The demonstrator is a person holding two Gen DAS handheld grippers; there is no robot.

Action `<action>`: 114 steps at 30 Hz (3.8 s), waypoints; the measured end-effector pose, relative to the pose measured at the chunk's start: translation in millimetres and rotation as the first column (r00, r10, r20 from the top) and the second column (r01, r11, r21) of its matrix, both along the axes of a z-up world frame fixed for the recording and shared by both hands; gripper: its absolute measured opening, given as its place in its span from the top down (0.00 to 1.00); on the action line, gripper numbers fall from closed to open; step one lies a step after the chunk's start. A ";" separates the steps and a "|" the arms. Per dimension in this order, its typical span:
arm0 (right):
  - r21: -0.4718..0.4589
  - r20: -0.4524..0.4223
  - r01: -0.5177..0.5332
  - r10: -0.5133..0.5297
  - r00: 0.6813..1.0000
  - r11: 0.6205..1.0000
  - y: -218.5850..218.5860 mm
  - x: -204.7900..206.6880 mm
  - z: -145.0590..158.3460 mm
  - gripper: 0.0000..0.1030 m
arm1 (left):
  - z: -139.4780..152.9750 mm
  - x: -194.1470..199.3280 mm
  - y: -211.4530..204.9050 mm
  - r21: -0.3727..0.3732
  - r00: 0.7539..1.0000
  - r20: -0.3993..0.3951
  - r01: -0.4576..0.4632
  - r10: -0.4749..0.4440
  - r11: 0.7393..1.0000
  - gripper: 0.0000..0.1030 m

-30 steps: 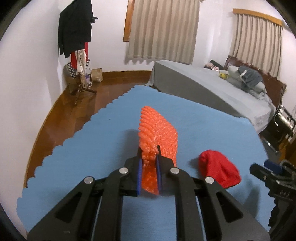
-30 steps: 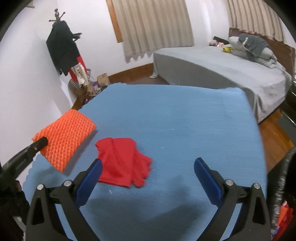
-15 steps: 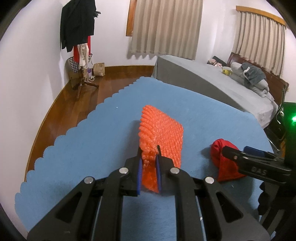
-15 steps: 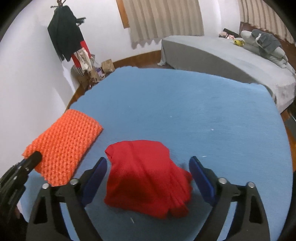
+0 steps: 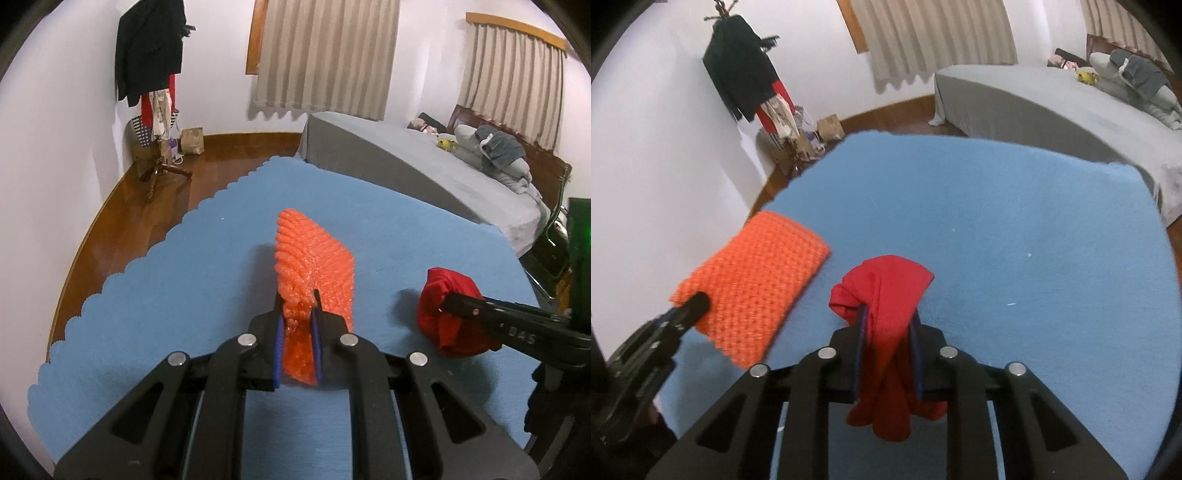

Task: Collect trash
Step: 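Grasp red cloth with right tool while left tool holds orange mesh, then carry orange mesh and red cloth with both tools over the bin, then open both tools to drop orange mesh and red cloth into bin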

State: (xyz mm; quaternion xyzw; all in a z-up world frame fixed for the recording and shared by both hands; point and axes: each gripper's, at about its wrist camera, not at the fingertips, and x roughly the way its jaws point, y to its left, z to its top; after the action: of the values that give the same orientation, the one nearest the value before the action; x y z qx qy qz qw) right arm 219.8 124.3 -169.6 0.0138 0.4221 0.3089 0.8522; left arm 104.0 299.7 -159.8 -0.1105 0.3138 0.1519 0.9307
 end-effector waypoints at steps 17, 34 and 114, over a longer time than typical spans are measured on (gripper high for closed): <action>0.101 0.117 0.054 -0.065 0.991 0.993 -74.9 -50.0 76.3 0.80 | 48.6 -8.3 -73.2 0.031 0.987 0.086 0.133 -0.135 0.991 0.89; 0.109 0.182 0.155 -0.173 0.968 0.982 -148.3 -84.8 114.3 0.80 | 81.8 -25.7 -158.8 0.059 0.945 0.147 0.286 -0.291 0.957 0.89; 0.023 0.110 0.632 -0.630 0.769 0.775 -408.1 -131.9 54.5 0.74 | 40.3 27.8 -429.8 0.021 0.635 0.025 0.772 -0.772 0.635 0.78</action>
State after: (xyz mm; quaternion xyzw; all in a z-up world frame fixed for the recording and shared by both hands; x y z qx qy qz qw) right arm 87.9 -283.8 -115.1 0.1306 0.3471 0.0021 0.9287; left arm 131.8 -130.0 -119.5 0.0358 0.3155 -0.2607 0.9117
